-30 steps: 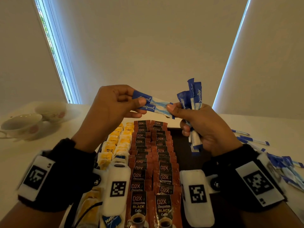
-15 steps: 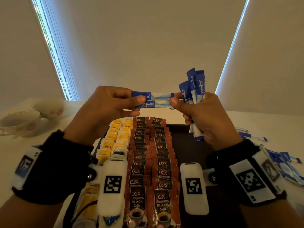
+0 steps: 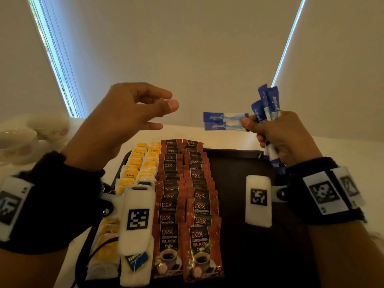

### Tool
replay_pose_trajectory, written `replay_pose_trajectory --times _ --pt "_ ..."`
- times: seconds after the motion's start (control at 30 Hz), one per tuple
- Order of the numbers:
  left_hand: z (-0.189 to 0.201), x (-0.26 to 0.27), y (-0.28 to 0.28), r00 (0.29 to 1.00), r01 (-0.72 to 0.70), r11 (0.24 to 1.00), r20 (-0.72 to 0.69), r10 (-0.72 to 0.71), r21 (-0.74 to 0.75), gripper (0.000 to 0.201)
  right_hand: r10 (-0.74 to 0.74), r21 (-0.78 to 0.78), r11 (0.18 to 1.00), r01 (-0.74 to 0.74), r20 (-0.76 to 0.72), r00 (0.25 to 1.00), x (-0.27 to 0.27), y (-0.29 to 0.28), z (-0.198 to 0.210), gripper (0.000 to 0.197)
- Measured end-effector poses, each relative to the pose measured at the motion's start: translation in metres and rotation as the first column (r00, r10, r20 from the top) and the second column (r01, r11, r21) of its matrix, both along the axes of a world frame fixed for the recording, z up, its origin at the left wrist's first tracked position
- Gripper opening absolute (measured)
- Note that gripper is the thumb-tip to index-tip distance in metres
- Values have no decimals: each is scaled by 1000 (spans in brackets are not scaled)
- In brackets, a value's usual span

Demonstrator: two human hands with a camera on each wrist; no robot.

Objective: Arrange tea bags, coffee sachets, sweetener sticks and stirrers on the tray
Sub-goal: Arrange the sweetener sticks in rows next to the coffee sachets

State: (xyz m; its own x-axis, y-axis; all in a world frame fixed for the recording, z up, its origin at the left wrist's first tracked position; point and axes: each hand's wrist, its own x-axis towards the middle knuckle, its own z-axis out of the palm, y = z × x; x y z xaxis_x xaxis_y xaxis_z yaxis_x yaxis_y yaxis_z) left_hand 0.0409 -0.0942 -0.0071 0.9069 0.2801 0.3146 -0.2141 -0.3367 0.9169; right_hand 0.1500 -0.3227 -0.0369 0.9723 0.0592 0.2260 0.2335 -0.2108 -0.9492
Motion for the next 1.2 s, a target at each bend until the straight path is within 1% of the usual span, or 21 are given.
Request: replay_pose_trajectory --times 0.07,0.13,0.2,0.27,0.33,0.43,0.53,0.63,0.73,0.93,1.1,1.13,1.2 --pt "7 -6 4 999 -8 1000 43 9 -12 45 -51 -105 994 38 -126 991 18 -10 -14 14" --pt "13 -10 9 998 -15 1000 68 17 -26 41 -124 -269 962 47 -278 953 36 -13 -28 20" --pt "17 -13 15 997 -19 999 80 22 -39 38 -185 -390 920 24 -380 906 51 -12 -36 26" --pt "19 -16 20 997 -19 999 78 23 -49 37 -245 -534 845 -22 -423 873 60 -11 -42 33" --pt "20 -18 24 997 -20 998 78 25 -56 36 -278 -618 784 -61 -437 856 62 -7 -47 39" --pt "22 -20 30 995 -34 997 91 40 -68 36 -294 -633 769 -88 -472 831 67 3 -54 41" --pt "23 -21 32 994 -38 997 97 45 -73 37 -291 -621 779 -93 -488 823 70 16 -55 38" --pt "24 -21 31 994 -31 998 99 37 -58 37 -285 -634 767 -98 -474 833 74 20 -56 37" --pt "24 -21 29 994 -35 998 101 40 -45 37 -278 -609 788 -85 -477 834 78 20 -58 32" --pt "23 -19 25 995 -46 999 90 47 -12 36 -284 -620 784 -33 -404 870 80 20 -60 32" --pt "22 -19 25 995 -61 998 83 60 5 37 -262 -595 803 -39 -410 873 81 16 -59 28" --pt "22 -19 25 995 -63 998 83 62 7 38 -255 -588 808 -38 -408 876 81 16 -60 28" --pt "22 -19 25 995 -66 998 80 64 13 38 -255 -584 812 -25 -393 884 83 16 -62 36"
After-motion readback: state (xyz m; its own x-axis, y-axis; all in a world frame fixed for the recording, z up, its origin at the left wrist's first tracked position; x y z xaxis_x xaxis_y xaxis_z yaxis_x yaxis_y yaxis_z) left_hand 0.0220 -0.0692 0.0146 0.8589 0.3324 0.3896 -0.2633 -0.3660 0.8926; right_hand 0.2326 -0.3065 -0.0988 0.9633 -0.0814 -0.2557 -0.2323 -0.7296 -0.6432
